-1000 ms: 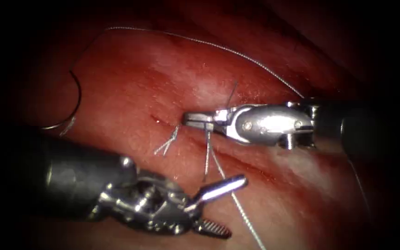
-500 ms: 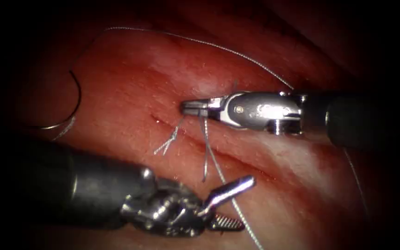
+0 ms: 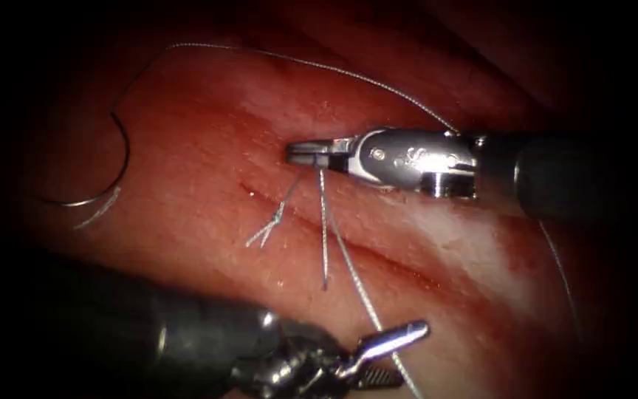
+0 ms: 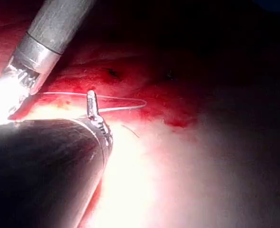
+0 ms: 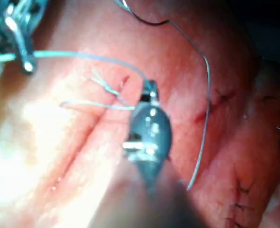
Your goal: Wound Closure
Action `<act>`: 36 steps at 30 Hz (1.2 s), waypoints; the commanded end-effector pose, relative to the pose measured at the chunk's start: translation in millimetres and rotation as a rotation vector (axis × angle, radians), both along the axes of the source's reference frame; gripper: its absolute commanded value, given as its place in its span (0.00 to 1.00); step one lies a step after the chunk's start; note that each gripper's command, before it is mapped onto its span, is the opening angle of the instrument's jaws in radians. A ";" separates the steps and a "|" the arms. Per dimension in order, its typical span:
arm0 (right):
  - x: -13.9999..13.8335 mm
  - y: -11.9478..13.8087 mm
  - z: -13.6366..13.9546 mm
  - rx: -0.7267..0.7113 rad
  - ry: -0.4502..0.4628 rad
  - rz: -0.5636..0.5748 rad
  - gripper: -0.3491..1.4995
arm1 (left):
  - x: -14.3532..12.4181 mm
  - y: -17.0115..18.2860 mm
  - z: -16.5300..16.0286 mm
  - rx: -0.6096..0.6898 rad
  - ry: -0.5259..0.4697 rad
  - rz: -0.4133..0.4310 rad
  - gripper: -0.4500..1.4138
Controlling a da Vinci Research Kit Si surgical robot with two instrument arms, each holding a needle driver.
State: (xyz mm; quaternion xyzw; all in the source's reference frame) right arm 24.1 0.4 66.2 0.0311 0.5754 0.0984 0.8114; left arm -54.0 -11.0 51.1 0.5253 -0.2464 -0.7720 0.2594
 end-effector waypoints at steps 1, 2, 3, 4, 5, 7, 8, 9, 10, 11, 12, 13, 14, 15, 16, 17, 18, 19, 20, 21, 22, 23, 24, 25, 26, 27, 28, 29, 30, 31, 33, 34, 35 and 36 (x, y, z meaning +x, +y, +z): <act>0.6 0.3 0.7 0.000 0.000 0.002 0.00 | -0.5 -0.4 0.0 -0.004 0.000 -0.002 0.66; 0.5 0.5 0.9 0.000 -0.001 0.004 0.00 | -0.6 -0.4 -0.4 -0.014 0.001 0.002 0.66; 0.5 0.7 1.0 0.000 -0.002 0.005 0.00 | -0.7 -0.5 -0.7 -0.012 0.000 0.002 0.66; 0.4 0.8 1.0 0.005 -0.003 0.009 0.00 | -0.8 -0.5 -1.1 -0.022 0.001 0.005 0.66; 0.4 1.0 1.1 0.005 -0.004 0.010 0.00 | -0.8 -0.6 -1.3 -0.027 0.002 0.007 0.66; 0.3 1.3 1.2 0.005 -0.006 0.012 0.00 | -1.0 -0.8 -1.7 -0.032 0.000 0.011 0.65; 0.2 1.3 1.2 0.005 -0.006 0.013 0.00 | -1.0 -0.9 -1.7 -0.032 0.000 0.011 0.65; 0.2 1.4 1.2 0.005 -0.006 0.013 0.00 | -1.1 -0.9 -1.8 -0.032 0.000 0.011 0.65; 0.2 1.4 1.2 0.005 -0.006 0.013 0.00 | -1.1 -0.9 -1.8 -0.032 0.000 0.011 0.66; 0.2 1.4 1.2 0.005 -0.006 0.013 0.00 | -1.1 -0.9 -1.8 -0.031 0.002 0.013 0.66; 0.3 1.3 1.2 0.005 -0.006 0.013 0.00 | -1.1 -0.9 -1.8 -0.031 0.002 0.013 0.66; 0.3 1.3 1.2 0.005 -0.006 0.013 0.00 | -1.2 -0.9 -1.8 -0.032 0.000 0.011 0.66; 0.3 1.3 1.2 0.011 -0.006 0.015 0.00 | -1.2 -0.9 -1.8 -0.033 -0.001 0.008 0.66; 0.3 1.2 1.2 0.011 -0.006 0.015 0.00 | -1.3 -0.9 -1.8 -0.034 -0.003 0.006 0.66; 0.3 1.2 1.2 0.011 -0.006 0.014 0.00 | -1.3 -0.9 -1.8 -0.036 -0.007 0.002 0.62; 0.3 1.2 1.1 0.011 -0.006 0.015 0.00 | -1.3 -0.9 -1.8 -0.037 -0.009 0.000 0.60; 0.3 1.1 1.1 0.011 -0.006 0.014 0.00 | -1.3 -0.9 -1.7 -0.038 -0.011 -0.001 0.58; 0.3 1.1 1.1 0.011 -0.006 0.014 0.00 | -1.3 -0.8 -1.7 -0.046 -0.015 -0.003 0.54; 0.3 1.1 1.1 0.011 -0.006 0.014 0.00 | -1.3 -0.8 -1.6 -0.048 -0.019 -0.007 0.52; 0.4 1.1 1.1 0.011 -0.006 0.014 0.00 | -1.3 -0.7 -1.6 -0.054 -0.018 -0.009 0.50; 0.4 1.1 1.1 0.011 -0.006 0.014 0.00 | -1.2 -0.7 -1.5 -0.064 -0.015 -0.021 0.41; 0.4 1.1 1.1 0.017 -0.006 0.016 0.00 | -1.1 -0.6 -1.5 -0.065 -0.013 -0.027 0.25; 0.4 1.0 1.1 0.017 -0.006 0.016 0.00 | -1.0 -0.6 -1.4 -0.073 -0.017 -0.029 0.17; 0.4 1.0 1.1 0.017 -0.006 0.016 0.00 | -0.8 -0.5 -1.3 -0.074 -0.015 -0.034 0.00; 0.4 0.9 1.1 0.017 -0.005 0.016 0.00 | -0.6 -0.4 -1.2 -0.076 -0.015 -0.042 0.00; 0.4 0.9 1.0 0.016 -0.005 0.016 0.00 | -0.4 -0.3 -1.1 -0.077 -0.014 -0.047 0.00; 0.5 0.8 1.0 0.017 -0.005 0.015 0.00 | -0.2 -0.3 -1.0 -0.079 -0.010 -0.055 0.00; 0.5 0.7 1.0 0.017 -0.005 0.015 0.00 | 0.1 -0.2 -0.9 -0.086 0.000 -0.061 0.00; 0.5 0.6 0.9 0.017 -0.004 0.015 0.00 | 0.3 -0.3 -0.9 -0.091 0.004 -0.061 0.00; 0.5 0.6 0.8 0.017 -0.006 0.017 0.00 | 0.5 -0.2 -0.9 -0.090 0.005 -0.063 0.00; 0.3 0.6 0.7 0.017 -0.005 0.016 0.00 | 0.8 -0.1 -1.4 -0.093 0.003 -0.064 0.00; 0.2 0.6 0.7 0.017 -0.006 0.017 0.00 | 0.9 0.0 -1.7 -0.092 0.009 -0.051 0.00; 0.0 0.6 0.7 0.016 -0.007 0.018 0.00 | 1.1 0.1 -2.0 -0.097 0.013 -0.035 0.00; -0.2 0.5 0.6 0.016 -0.007 0.017 0.00 | 1.4 0.2 -2.5 -0.089 0.014 -0.022 0.00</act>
